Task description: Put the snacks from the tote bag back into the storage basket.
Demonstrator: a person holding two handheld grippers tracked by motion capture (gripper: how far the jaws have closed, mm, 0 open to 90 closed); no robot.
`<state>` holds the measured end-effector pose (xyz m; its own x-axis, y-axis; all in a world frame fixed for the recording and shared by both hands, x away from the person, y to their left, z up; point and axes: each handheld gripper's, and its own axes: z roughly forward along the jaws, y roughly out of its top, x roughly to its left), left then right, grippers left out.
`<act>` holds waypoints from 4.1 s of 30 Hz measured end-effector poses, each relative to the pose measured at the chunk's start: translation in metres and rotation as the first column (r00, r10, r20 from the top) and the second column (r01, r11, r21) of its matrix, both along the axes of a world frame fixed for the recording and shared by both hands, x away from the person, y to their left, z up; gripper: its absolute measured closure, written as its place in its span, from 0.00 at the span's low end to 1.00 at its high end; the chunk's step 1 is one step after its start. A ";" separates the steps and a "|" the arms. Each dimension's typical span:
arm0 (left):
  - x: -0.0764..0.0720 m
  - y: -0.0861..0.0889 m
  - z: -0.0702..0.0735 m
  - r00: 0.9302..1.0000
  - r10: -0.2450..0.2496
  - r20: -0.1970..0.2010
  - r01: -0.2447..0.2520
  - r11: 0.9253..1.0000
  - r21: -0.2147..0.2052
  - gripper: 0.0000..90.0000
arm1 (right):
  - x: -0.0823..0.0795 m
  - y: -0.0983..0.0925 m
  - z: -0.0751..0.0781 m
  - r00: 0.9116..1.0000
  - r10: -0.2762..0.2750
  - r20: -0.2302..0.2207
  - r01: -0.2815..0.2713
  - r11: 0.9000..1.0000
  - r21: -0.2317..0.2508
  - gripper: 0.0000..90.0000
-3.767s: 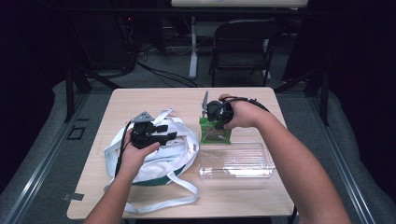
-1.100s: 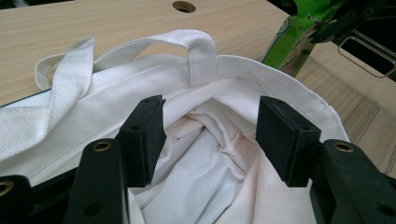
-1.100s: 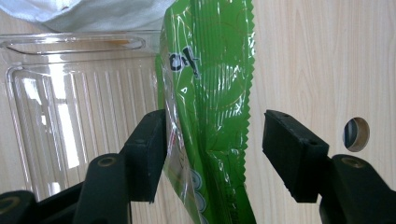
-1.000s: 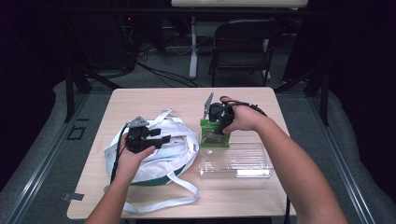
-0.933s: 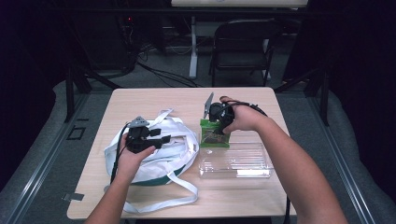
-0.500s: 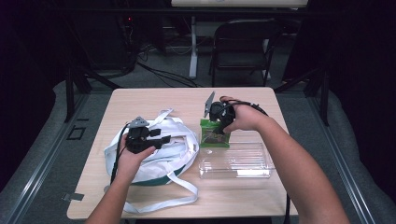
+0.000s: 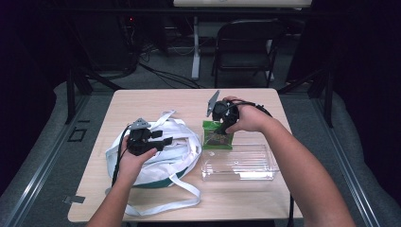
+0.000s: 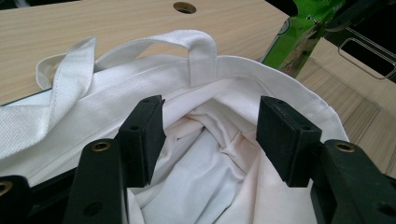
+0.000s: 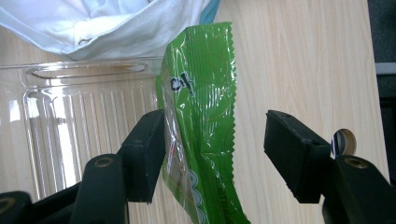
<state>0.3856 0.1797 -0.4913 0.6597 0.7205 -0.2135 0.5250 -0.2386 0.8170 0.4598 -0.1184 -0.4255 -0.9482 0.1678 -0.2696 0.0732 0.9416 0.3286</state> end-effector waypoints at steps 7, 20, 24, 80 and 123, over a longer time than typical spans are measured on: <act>-0.001 0.000 0.000 1.000 -0.002 0.002 0.002 1.000 0.000 0.46 | -0.002 -0.003 0.009 1.000 -0.012 0.003 0.012 0.999 0.050 0.43; -0.002 0.000 0.000 1.000 -0.001 0.001 0.001 1.000 -0.002 0.46 | -0.007 -0.017 0.028 0.999 -0.047 0.003 0.046 0.989 0.139 0.42; -0.002 0.000 0.000 1.000 -0.002 0.001 0.002 1.000 -0.003 0.46 | -0.009 -0.023 0.033 0.998 -0.059 0.004 0.058 0.983 0.174 0.42; -0.004 0.004 -0.001 1.000 0.011 0.002 -0.011 1.000 0.006 0.46 | -0.082 -0.073 0.049 0.829 -0.552 -0.087 0.498 0.659 0.564 0.60; -0.003 0.007 -0.003 1.000 0.028 -0.009 -0.027 1.000 0.006 0.46 | -0.164 -0.092 -0.018 0.892 -0.450 -0.041 0.384 0.706 0.595 0.62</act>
<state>0.3825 0.1865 -0.4944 0.6377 0.7396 -0.2153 0.5390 -0.2287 0.8106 0.2956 -0.2101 -0.4435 -0.7173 0.6924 -0.0776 0.3481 0.4526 0.8210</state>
